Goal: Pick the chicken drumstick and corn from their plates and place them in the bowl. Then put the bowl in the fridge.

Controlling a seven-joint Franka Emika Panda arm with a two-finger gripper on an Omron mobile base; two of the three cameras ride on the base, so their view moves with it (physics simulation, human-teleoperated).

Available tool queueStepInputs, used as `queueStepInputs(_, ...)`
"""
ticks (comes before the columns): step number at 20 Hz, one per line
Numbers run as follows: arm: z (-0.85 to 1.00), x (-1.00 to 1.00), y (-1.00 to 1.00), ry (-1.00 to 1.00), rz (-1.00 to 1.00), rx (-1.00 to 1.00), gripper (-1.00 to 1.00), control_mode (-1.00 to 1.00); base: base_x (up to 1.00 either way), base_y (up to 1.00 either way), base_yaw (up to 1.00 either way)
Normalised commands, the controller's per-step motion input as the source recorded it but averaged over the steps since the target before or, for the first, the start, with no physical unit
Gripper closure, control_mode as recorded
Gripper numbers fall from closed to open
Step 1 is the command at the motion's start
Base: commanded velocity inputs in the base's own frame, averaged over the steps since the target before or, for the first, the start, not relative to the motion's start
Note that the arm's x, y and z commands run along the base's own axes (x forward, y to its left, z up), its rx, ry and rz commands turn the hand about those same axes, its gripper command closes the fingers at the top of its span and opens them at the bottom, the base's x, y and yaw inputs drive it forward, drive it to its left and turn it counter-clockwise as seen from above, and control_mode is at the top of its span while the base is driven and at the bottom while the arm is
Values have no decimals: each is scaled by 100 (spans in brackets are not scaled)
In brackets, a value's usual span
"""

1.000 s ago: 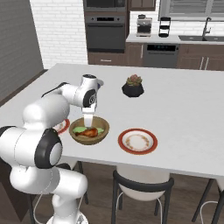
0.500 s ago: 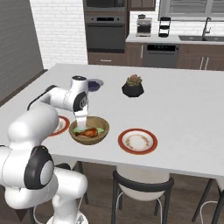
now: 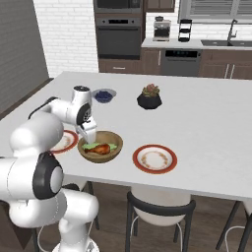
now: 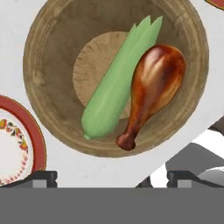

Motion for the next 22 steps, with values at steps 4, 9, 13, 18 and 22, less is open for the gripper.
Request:
queueStepInputs(4,0,71,-8,0,8,0,-100,-100,0,0,0)
queueStepInputs(9,-3,42,-4,-4,0,-3,-100,-100,0,0,0)
queueStepInputs(13,-12,20,0,-2,-1,-7,-100,-100,0,0,0)
queueStepInputs(18,-29,-1,0,-2,0,-7,-100,-100,0,0,0)
queueStepInputs(22,-24,0,0,-2,-1,-4,-100,-100,0,0,0)
